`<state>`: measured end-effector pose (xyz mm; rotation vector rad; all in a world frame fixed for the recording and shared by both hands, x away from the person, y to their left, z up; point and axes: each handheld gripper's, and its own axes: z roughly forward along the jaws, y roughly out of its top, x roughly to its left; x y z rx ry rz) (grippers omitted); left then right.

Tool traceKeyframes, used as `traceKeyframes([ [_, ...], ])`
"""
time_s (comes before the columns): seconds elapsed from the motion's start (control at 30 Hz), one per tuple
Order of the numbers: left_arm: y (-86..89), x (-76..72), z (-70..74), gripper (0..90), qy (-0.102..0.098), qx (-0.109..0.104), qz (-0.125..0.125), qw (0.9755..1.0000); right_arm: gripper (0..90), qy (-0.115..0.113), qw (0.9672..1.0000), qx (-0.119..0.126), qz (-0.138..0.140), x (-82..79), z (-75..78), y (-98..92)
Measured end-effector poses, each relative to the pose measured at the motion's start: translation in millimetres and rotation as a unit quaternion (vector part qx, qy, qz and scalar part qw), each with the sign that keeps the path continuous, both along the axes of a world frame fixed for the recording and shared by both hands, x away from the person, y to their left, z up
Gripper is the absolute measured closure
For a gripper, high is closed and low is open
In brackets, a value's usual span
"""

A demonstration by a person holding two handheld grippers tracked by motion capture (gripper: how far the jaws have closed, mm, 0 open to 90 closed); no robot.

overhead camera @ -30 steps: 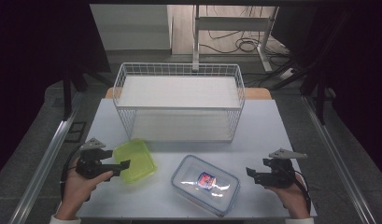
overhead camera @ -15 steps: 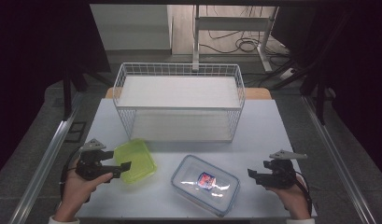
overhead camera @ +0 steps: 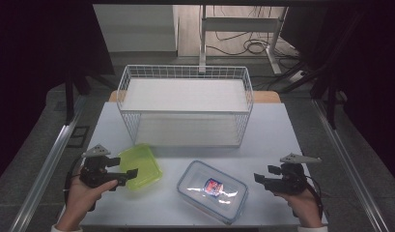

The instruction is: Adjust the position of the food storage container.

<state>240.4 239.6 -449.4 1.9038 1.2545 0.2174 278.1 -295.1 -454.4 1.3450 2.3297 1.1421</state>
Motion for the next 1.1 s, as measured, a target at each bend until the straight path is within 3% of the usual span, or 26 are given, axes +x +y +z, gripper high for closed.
traceKeyframes([
  [0.07,-3.0,-1.3,1.0,13.8,-0.005,0.012,0.000,0.9999,32.1,-0.002,1.0000,-0.001,0.006,-2.0,4.6,3.4],
  [0.17,-3.0,-2.0,1.2,13.8,-0.006,0.011,-0.003,0.9999,34.4,-0.003,0.9998,0.008,0.017,-3.4,7.9,6.3],
  [0.23,-2.9,-2.8,1.4,13.7,-0.007,0.010,-0.004,0.9999,38.7,-0.004,0.9995,0.015,0.028,-4.3,9.5,9.6],
  [0.5,-2.4,-4.5,2.6,13.5,-0.015,0.012,-0.004,0.9998,59.2,-0.006,0.9971,0.005,0.076,-11.3,18.1,30.6],
  [0.57,-3.0,-4.6,2.1,13.5,-0.014,0.014,-0.005,0.9998,67.5,-0.004,0.9939,0.012,0.109,-15.6,19.9,40.1],
  [0.7,-4.7,-4.1,0.1,13.5,-0.011,0.015,-0.008,0.9998,78.1,-0.004,0.9914,0.012,0.130,-19.5,20.9,49.6],
  [0.77,-5.7,-3.7,-0.9,13.5,-0.010,0.016,-0.009,0.9998,84.5,-0.005,0.9883,0.006,0.153,-23.5,21.1,60.7],
  [0.97,-7.5,-3.4,-2.4,13.5,-0.007,0.020,-0.011,0.9997,89.5,-0.002,0.9835,0.001,0.181,-29.1,20.1,75.1],
  [1.0,-8.0,-3.4,-2.7,13.5,-0.007,0.021,-0.012,0.9997,89.5,0.000,0.9811,-0.002,0.193,-32.2,19.5,81.7],
  [1.03,-8.0,-3.4,-2.7,13.5,-0.007,0.021,-0.012,0.9997,89.5,0.000,0.9811,-0.002,0.193,-32.2,19.5,81.7],
  [1.1,-8.7,-3.5,-2.9,13.5,-0.007,0.021,-0.012,0.9997,89.5,0.005,0.9764,-0.012,0.215,-39.1,17.8,94.2],
])
